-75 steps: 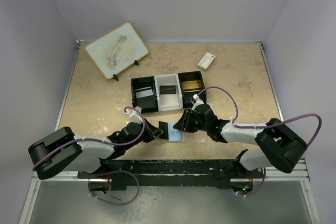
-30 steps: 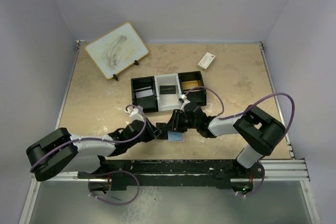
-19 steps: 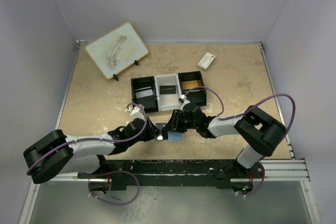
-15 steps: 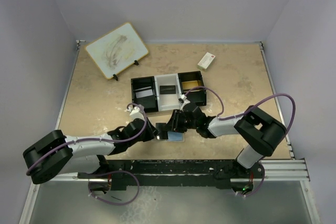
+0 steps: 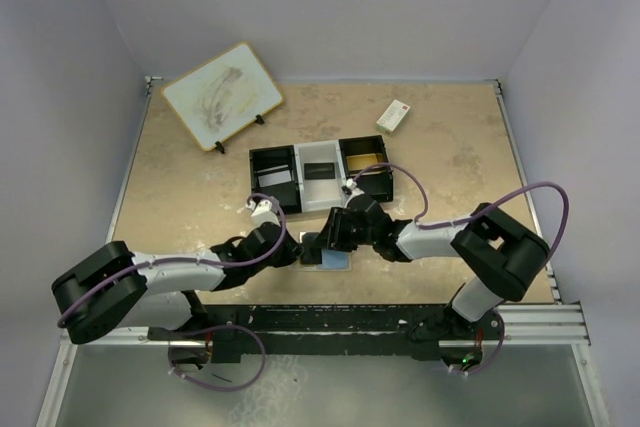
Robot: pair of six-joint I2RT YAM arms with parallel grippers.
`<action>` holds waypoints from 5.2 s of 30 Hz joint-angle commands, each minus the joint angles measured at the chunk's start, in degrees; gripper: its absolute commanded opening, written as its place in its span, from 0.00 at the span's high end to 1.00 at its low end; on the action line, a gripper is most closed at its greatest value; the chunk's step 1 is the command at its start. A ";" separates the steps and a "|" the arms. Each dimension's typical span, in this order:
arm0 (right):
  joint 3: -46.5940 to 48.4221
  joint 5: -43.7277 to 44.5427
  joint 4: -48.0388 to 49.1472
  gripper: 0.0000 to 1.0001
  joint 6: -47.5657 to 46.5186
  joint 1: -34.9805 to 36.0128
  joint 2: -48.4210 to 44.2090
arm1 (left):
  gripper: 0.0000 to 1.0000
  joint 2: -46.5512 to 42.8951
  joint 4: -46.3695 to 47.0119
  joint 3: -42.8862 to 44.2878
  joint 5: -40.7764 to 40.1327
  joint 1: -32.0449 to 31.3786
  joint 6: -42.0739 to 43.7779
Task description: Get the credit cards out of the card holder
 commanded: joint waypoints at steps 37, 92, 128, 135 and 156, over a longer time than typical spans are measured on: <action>-0.58 -2.09 0.60 0.69 0.34 0.86 4.19 | 0.96 2.72 -11.33 -1.35 -2.20 -0.04 6.10; -0.59 19.76 -8.50 1.00 -27.58 0.95 -32.74 | 0.44 -21.65 -36.51 10.96 -16.82 -0.22 8.40; 39.82 34.94 -16.50 1.00 -81.39 -0.89 16.24 | 0.28 -34.50 -53.41 27.93 -27.27 21.13 23.41; 40.80 32.35 -15.52 1.00 -87.33 -1.94 20.28 | 0.28 -38.90 -53.57 27.56 -29.81 21.13 22.79; 39.34 21.33 -22.44 0.71 -83.24 -5.47 17.02 | 0.28 -42.56 -53.67 27.10 -31.08 21.13 22.26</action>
